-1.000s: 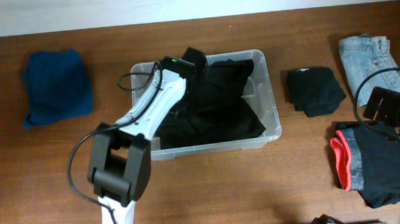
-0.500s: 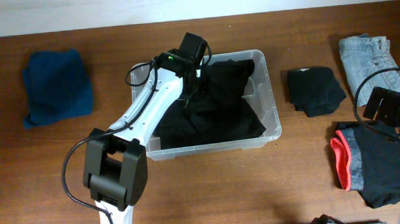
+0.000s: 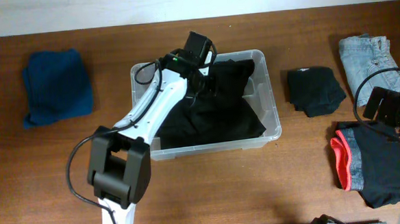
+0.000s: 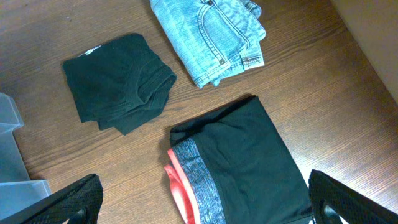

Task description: Pack container

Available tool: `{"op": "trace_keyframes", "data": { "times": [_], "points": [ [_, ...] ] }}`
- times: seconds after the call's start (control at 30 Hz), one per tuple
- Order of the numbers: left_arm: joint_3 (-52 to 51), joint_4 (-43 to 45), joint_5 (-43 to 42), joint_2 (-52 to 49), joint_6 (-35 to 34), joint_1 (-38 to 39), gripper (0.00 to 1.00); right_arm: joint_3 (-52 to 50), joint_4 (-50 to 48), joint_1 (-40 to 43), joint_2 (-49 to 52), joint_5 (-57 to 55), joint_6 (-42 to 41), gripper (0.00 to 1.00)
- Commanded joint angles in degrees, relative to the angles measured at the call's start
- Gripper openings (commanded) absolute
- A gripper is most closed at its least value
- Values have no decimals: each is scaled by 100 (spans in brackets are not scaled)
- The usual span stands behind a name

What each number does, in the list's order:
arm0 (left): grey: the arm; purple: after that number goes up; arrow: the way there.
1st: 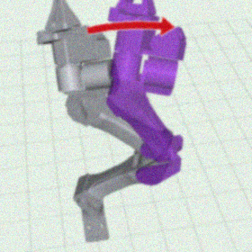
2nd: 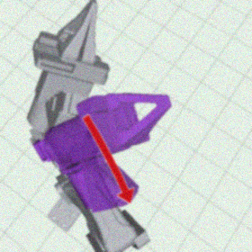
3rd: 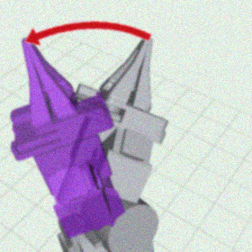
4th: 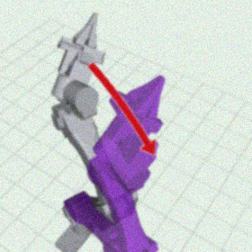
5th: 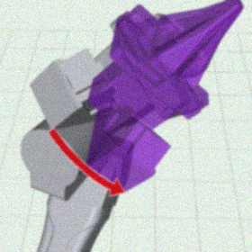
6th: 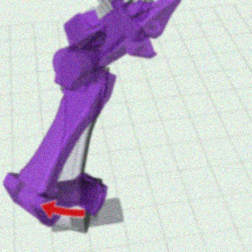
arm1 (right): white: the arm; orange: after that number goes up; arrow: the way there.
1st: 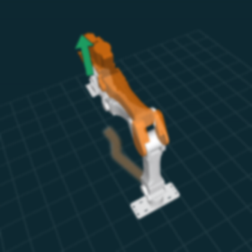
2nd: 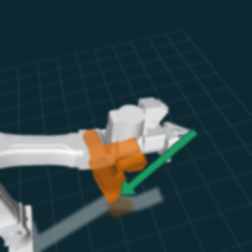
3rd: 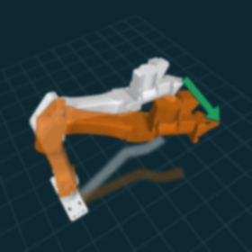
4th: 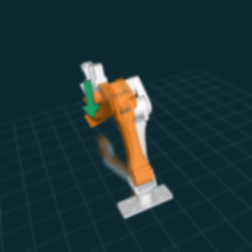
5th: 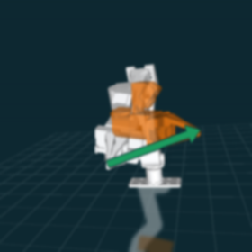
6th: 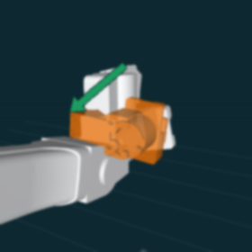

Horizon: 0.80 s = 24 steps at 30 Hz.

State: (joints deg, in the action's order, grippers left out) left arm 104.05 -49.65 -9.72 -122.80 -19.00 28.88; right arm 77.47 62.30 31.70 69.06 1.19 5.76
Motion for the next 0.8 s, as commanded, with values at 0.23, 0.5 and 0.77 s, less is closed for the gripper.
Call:
{"op": "trace_keyframes", "data": {
  "times": [0.23,0.5,0.77],
  "points": [
    [-37,-273,671,-330,243,22,1,55,-17,20,-22,13,-50,98],
    [-678,-39,761,-330,240,22,1,55,-17,20,-22,13,-48,98],
    [-883,39,715,-332,238,26,1,55,-17,20,-20,13,-48,98]
  ]
}}
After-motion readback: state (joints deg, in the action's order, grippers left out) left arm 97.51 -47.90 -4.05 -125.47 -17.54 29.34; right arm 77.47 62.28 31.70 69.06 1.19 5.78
